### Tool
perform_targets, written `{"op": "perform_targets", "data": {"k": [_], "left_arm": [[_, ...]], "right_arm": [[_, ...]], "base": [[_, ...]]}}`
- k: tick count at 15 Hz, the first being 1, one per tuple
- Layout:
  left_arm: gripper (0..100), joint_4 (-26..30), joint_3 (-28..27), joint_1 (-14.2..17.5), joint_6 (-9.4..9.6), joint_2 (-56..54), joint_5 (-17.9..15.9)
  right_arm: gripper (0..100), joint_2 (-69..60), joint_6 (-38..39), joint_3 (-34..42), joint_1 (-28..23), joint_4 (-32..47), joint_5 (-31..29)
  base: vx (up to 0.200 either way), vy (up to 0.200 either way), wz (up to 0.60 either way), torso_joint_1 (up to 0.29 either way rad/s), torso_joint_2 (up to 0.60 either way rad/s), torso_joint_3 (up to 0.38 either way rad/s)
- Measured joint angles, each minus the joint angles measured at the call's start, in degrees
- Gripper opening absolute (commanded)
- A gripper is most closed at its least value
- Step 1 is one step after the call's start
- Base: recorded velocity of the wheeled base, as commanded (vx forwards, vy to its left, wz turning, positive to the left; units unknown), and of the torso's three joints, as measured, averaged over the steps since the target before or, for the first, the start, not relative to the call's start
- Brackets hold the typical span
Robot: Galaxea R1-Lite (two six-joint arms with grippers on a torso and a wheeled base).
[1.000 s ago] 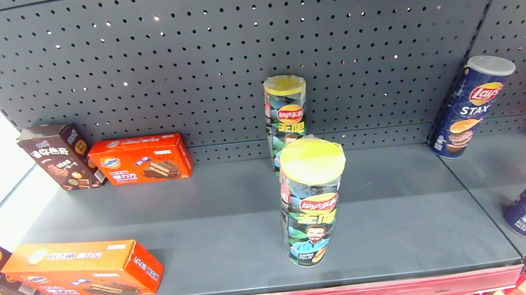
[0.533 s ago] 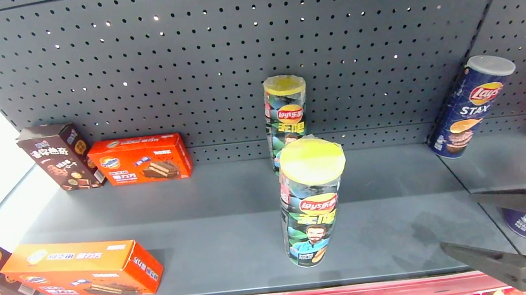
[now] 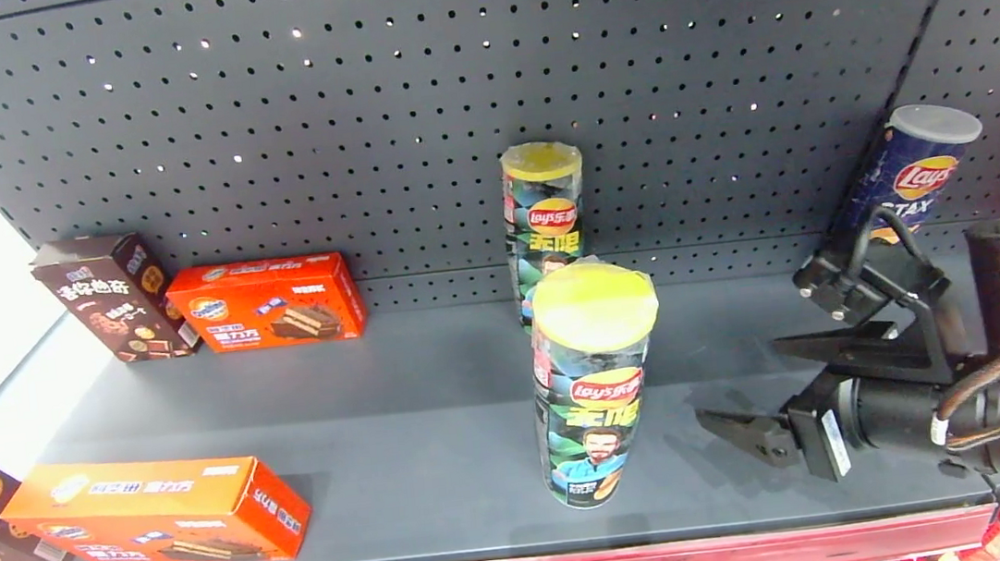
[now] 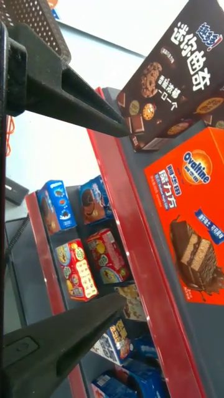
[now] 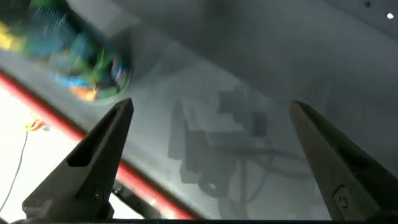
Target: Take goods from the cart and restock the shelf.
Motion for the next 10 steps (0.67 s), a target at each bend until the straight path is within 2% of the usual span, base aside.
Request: {"op": "perform_targets", "data": {"k": [10], "left_arm": [[100,0.0,0.02,0.05,-0.52,0.0,0.02]], "right_arm": [[100,8.72,0.01,-6.95,3.06,-0.05,-0.8]], "base": [[0.0,0.0,0.0,0.0,0.0,0.0]]}}
